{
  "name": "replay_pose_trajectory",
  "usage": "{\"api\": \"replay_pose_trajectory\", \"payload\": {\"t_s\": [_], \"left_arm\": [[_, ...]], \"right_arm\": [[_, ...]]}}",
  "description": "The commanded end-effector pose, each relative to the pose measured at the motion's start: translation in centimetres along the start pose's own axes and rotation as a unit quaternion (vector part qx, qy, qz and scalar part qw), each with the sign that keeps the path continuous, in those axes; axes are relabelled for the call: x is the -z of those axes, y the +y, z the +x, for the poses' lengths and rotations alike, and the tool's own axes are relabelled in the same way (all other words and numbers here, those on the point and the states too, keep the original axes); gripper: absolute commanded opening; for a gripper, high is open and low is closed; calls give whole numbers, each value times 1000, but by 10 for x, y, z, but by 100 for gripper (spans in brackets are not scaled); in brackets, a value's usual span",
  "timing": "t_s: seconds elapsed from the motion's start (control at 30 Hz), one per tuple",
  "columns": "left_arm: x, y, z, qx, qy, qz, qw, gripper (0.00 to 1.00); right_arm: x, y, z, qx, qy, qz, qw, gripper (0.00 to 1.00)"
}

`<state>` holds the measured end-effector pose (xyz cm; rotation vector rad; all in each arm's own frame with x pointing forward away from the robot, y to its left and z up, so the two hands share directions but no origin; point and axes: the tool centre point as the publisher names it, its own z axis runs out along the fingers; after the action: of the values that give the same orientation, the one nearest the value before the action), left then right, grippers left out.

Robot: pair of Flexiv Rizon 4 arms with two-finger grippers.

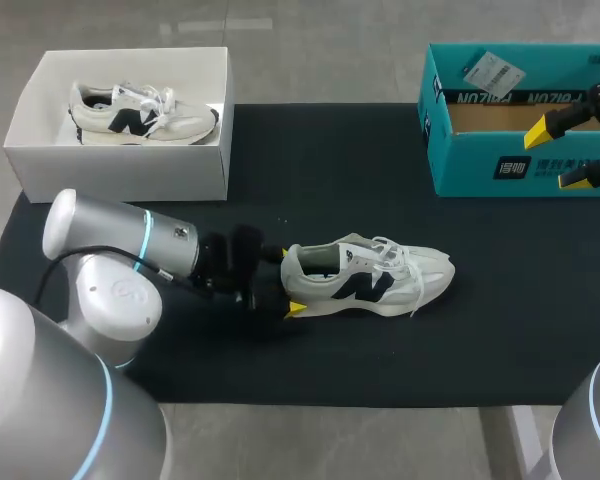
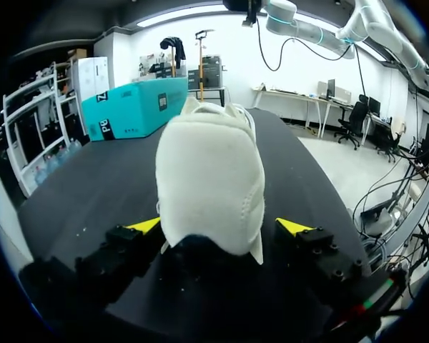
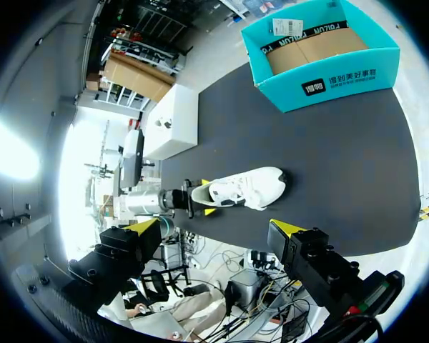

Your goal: Take the shoe out of the shoebox, open the shoe tongue, remove and reinsert the insole, then place the shoe into the shoebox

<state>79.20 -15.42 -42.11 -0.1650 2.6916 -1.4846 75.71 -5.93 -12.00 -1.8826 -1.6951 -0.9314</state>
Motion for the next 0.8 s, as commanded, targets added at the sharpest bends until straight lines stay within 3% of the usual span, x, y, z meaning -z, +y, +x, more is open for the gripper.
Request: {"api": "replay_pose_trajectory", "payload": {"t_s": [0.03, 0.63, 0.67, 0.73, 0.77, 0.8], "left_arm": [[-11, -2, -2, -1, 3, -6, 1000, 100], [-25, 0, -13, -13, 22, -22, 999, 100], [-25, 0, -14, -16, 25, -22, 999, 69], [-26, 1, -16, -14, 28, -22, 999, 18], [-26, 1, -16, -15, 30, -22, 999, 0], [-26, 1, -17, -18, 35, -21, 999, 0]], "right_arm": [[-1, 1, 0, -1, -2, 0, 1000, 100], [-1, 1, 0, -1, -2, 0, 1000, 100], [-1, 1, 0, -1, -2, 0, 1000, 100], [-1, 1, 0, -1, -2, 0, 1000, 100], [-1, 1, 0, -1, -2, 0, 1000, 100], [-1, 1, 0, -1, -2, 0, 1000, 100]]}}
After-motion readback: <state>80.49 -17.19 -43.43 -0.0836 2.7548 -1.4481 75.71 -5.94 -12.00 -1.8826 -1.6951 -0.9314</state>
